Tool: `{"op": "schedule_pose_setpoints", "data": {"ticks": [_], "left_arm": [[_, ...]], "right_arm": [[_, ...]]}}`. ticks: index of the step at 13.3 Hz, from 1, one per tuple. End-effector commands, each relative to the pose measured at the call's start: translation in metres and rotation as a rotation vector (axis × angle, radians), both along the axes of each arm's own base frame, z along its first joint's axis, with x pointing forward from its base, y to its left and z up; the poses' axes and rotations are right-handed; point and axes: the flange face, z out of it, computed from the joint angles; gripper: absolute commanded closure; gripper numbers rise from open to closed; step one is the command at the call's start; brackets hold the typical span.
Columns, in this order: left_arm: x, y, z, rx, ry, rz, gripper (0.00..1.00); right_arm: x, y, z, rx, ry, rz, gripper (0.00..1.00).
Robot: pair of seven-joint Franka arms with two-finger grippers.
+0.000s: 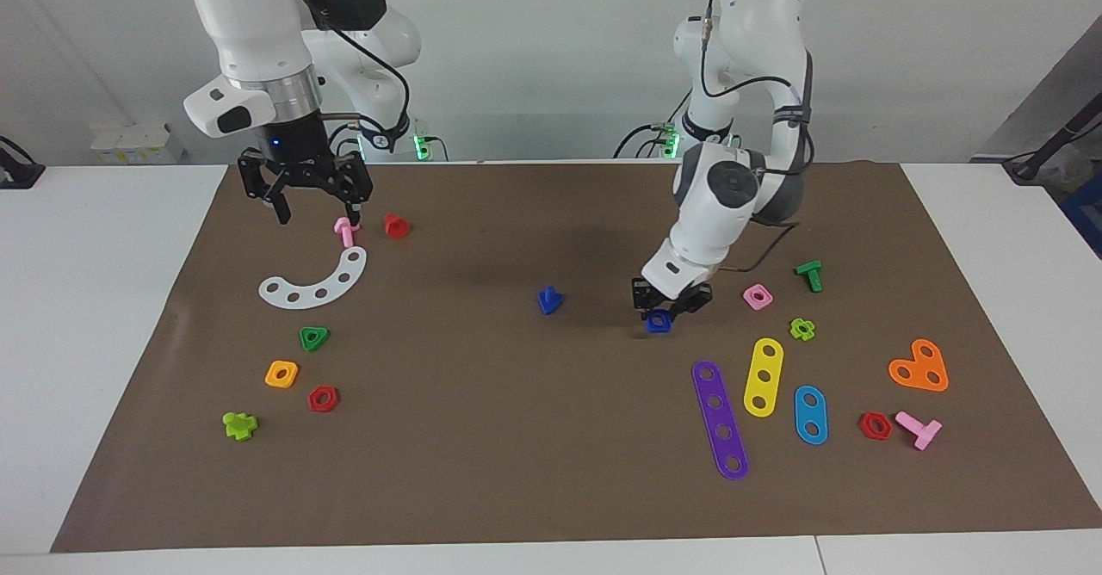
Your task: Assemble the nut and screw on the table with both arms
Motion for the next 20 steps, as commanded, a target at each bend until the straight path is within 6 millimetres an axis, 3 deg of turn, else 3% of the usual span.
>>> {"op": "schedule_pose_setpoints", "data": {"ticks": [1, 4, 7, 10, 15, 20], "left_arm": [[-0.019, -0.055, 0.008, -0.002, 0.036, 0.094, 1.00], [-0.049, -0.111, 0.016, -0.038, 0.042, 0.131, 1.00], [-0.059, -0.139, 0.024, -0.074, 0.037, 0.162, 1.00], [-0.063, -0.145, 0.015, -0.072, 0.037, 0.159, 1.00], [-0.085, -0.161, -0.007, -0.040, 0.068, 0.135, 1.00], [-0.089, -0.155, -0.028, -0.031, 0.058, 0.137, 1.00]], "right_arm": [[0.001, -0.014, 0.013, 0.005, 0.023, 0.036, 0.00], [0.001, -0.028, 0.013, 0.001, 0.032, 0.041, 0.00], [-0.002, -0.048, 0.012, 0.072, 0.056, 0.045, 0.00], [-0.003, -0.046, 0.008, 0.073, 0.066, 0.045, 0.00], [-0.009, -0.037, 0.010, 0.054, 0.084, 0.068, 0.00], [-0.012, -0.039, 0.015, 0.045, 0.077, 0.141, 0.00]]}}
